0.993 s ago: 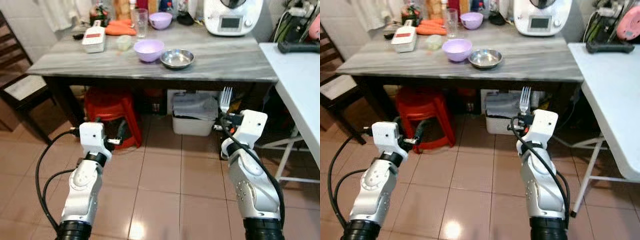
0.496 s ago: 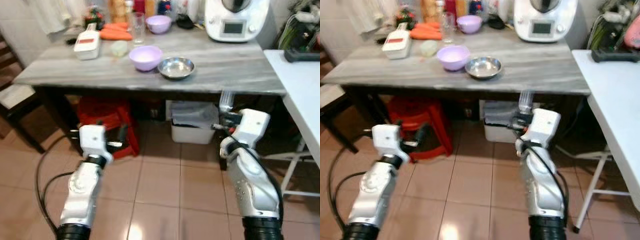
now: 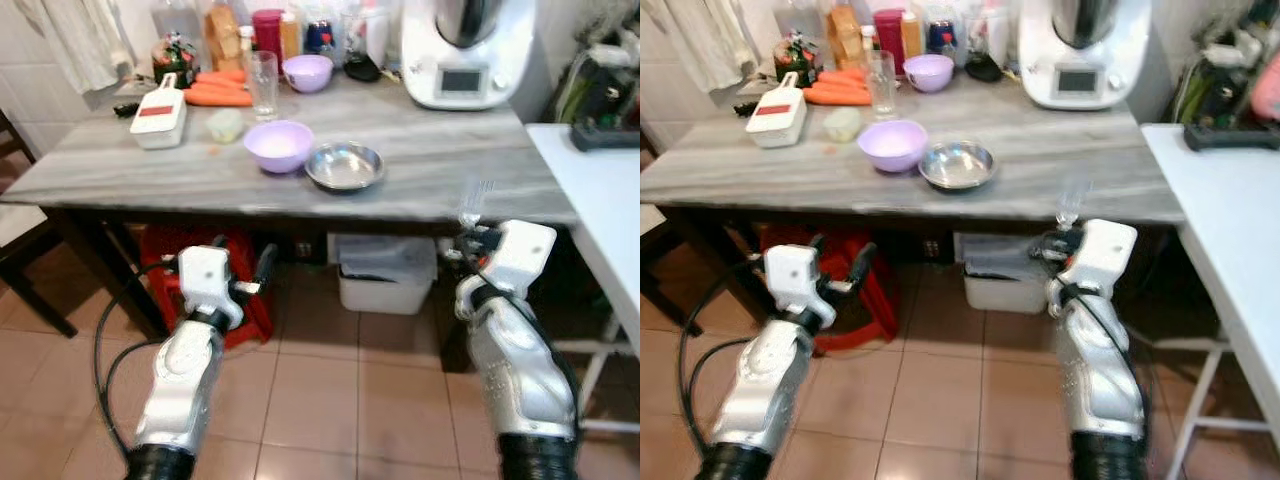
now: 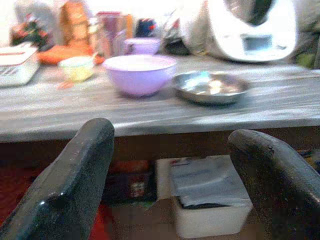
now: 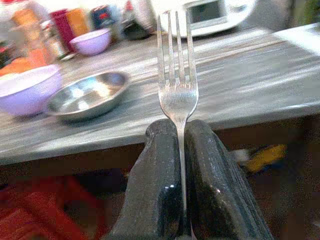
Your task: Setting the table
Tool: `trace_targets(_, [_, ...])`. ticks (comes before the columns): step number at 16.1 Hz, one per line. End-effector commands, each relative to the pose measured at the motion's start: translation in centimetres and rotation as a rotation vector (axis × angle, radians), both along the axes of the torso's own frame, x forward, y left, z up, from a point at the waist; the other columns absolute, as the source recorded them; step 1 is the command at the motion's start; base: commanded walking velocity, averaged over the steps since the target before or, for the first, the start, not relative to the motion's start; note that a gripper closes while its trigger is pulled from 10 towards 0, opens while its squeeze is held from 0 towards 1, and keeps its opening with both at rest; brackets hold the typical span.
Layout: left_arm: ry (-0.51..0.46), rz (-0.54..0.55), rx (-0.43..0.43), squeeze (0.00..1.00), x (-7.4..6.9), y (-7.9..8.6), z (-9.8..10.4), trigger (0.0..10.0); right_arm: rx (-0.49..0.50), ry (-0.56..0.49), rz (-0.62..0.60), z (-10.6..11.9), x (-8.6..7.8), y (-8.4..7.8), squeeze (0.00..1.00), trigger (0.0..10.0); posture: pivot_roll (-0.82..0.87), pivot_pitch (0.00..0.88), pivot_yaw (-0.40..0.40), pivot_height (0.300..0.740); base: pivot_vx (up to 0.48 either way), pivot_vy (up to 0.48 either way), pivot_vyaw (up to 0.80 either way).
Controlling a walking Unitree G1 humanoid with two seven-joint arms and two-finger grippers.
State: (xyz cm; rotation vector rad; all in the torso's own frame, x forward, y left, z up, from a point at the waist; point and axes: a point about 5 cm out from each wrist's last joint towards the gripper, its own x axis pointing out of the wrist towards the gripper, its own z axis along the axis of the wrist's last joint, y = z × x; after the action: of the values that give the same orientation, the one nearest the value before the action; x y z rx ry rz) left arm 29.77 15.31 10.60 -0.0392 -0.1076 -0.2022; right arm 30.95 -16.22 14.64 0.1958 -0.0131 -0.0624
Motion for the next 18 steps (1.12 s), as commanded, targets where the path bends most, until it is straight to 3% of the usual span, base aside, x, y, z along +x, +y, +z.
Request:
trace_targets(1, [-0.018,0.002,0.0,0.0,0.1,-0.06,0.44,10.0,-0.008,-0.017,-0.008,0.39,-0.03,-0.37,0.0,10.0,-0.08,0.065,0.043,0.74,0.409,0.0,0.0])
trace_targets(18, [-0.016,-0.009,-0.009,0.0,0.09,-0.34,0.46,10.0,-0.003,-0.001,0.003,-0.11,-0.15,-0.07,0.0,10.0,-0.08,0.068,0.051,0.74,0.407,0.0,0.0])
